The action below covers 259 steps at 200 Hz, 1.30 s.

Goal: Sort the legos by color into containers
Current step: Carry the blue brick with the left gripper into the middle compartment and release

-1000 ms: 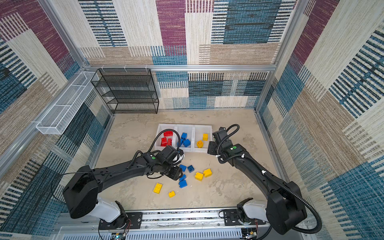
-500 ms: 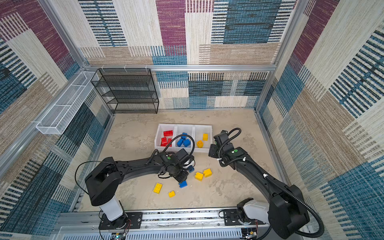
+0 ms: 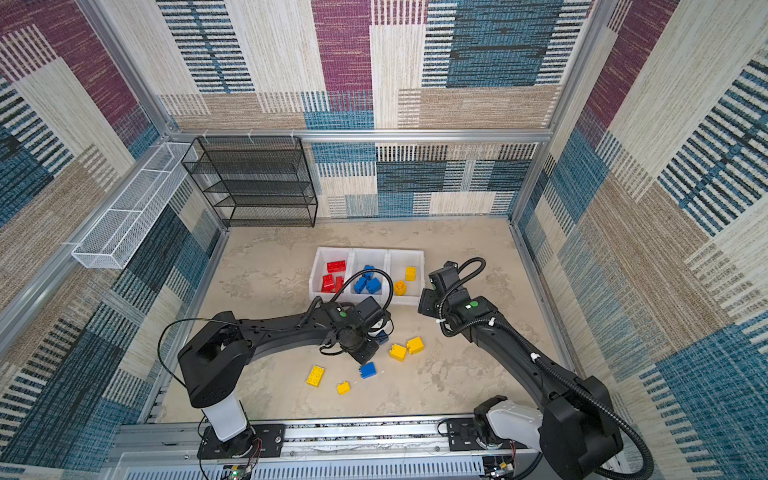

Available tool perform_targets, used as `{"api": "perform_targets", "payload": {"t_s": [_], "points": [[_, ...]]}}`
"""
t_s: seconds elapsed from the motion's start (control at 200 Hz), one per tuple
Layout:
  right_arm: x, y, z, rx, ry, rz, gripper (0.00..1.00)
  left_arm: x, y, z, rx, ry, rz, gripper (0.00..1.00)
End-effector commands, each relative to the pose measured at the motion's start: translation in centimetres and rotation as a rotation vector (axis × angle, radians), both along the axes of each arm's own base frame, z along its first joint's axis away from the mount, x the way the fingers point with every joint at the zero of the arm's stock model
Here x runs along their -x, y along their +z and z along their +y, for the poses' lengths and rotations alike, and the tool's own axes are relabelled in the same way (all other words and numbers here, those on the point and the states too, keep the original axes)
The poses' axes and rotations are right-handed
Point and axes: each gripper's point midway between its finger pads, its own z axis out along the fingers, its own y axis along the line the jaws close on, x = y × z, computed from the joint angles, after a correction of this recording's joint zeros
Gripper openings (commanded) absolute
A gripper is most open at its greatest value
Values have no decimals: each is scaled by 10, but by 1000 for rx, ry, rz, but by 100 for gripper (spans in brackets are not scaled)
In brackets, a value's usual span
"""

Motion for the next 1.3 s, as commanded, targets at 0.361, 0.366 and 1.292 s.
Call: {"api": "perform_targets", "payload": {"t_s": [0.361, 0.366, 1.292], "points": [[5, 2, 0, -22, -5, -8, 67, -150, 88, 10, 143, 185, -163, 10], [5, 2, 0, -22, -5, -8, 67, -151, 88, 10, 145, 186, -162, 10], [5, -5, 7, -39, 31, 11, 69, -255, 64, -31, 255, 328, -115, 38]]}}
